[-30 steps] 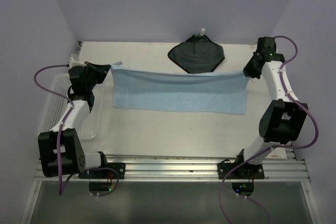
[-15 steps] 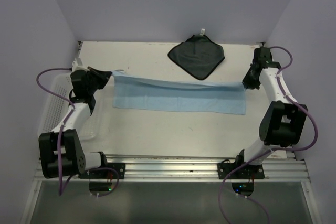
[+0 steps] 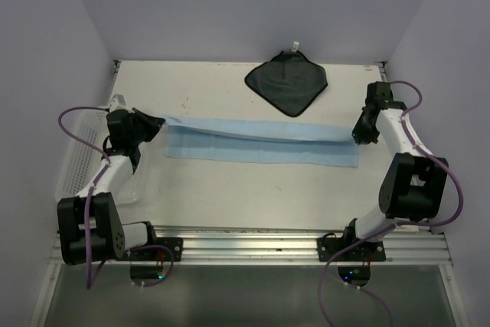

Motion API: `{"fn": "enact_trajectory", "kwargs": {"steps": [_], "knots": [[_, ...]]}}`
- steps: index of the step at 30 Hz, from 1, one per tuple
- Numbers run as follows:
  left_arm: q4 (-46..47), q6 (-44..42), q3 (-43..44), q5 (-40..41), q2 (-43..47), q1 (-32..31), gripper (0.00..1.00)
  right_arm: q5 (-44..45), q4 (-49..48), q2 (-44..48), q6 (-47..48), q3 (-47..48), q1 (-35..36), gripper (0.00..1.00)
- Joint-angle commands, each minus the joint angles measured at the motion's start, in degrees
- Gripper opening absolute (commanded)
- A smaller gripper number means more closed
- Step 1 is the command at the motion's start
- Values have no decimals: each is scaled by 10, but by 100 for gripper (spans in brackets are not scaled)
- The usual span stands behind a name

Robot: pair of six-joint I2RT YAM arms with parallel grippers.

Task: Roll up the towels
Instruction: Fold the towel

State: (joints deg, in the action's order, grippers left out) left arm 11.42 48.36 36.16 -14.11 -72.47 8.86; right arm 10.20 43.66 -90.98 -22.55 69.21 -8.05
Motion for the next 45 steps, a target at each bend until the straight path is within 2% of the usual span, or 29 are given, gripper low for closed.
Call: {"fn": "enact_trajectory", "kwargs": {"steps": [1, 10, 14, 34, 37, 39, 41, 43, 45], "knots": [[9, -27, -12, 6, 17, 3, 0, 26, -9, 12, 15, -10, -3, 2], [-2, -55, -18, 19, 20, 2, 0, 49, 14, -15, 20, -7, -1, 4], [-10, -65, -19, 20, 20, 2, 0, 82, 29, -29, 24, -7, 24, 6], [-6, -87, -55, 15, 18, -2, 1, 78, 30, -63, 29, -24, 55, 12], [-6, -89, -58, 15, 17, -2, 6, 81, 33, -67, 29, -23, 57, 13], [-6, -90, -59, 15, 17, -2, 6, 81, 33, -68, 29, -24, 58, 15], [-8, -91, -59, 15, 17, -2, 7, 81, 37, -68, 30, -22, 59, 19], [-10, -92, -58, 15, 17, -2, 13, 81, 41, -64, 30, -21, 59, 23], [-12, -92, -55, 15, 17, -2, 14, 83, 42, -62, 32, -21, 60, 26]]}}
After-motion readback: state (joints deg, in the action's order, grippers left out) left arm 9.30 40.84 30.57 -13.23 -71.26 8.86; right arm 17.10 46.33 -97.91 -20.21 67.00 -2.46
